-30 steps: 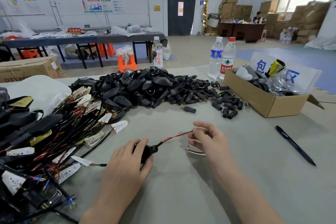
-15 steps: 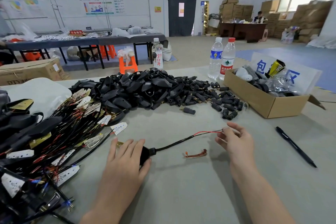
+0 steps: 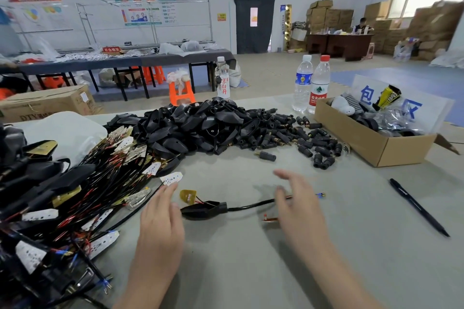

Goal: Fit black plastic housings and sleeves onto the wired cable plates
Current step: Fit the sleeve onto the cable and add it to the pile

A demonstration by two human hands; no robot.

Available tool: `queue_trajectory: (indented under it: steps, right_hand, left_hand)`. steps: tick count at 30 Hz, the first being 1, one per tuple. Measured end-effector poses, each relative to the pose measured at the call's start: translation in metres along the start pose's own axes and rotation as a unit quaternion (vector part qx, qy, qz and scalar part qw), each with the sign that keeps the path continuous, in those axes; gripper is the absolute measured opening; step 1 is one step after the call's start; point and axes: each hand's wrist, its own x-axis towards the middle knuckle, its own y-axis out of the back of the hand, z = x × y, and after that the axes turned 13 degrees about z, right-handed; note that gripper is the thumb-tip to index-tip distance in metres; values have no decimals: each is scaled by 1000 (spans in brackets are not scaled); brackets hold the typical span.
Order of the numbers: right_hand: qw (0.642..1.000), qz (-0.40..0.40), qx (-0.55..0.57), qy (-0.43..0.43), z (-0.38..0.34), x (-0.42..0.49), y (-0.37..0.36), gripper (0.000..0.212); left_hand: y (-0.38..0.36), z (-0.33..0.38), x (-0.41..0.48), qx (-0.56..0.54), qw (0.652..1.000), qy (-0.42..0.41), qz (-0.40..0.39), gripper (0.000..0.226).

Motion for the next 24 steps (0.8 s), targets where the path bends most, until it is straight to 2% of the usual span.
queue_trajectory:
  steps: [3, 6, 13, 19, 24]
  right_hand:
    - [985, -114, -33, 128, -11, -21, -21, 36]
    - [965, -186, -70, 173, -6, -29, -33, 38]
    - [970, -183, -44, 156, -2, -27, -30, 16]
    - [967, -201, -54, 143, -4, -26, -28, 17]
    - [966, -211, -55, 142, -3, -25, -27, 18]
  left_hand:
    - [2, -5, 4, 7, 998, 50, -34, 44]
    - [0, -1, 5, 51, 997, 37, -54, 45]
    - [3, 10, 4, 31, 994, 37, -93, 47]
    - [3, 12, 3, -14, 994, 33, -106, 61]
    - [3, 6, 1, -64, 993, 38, -92, 63]
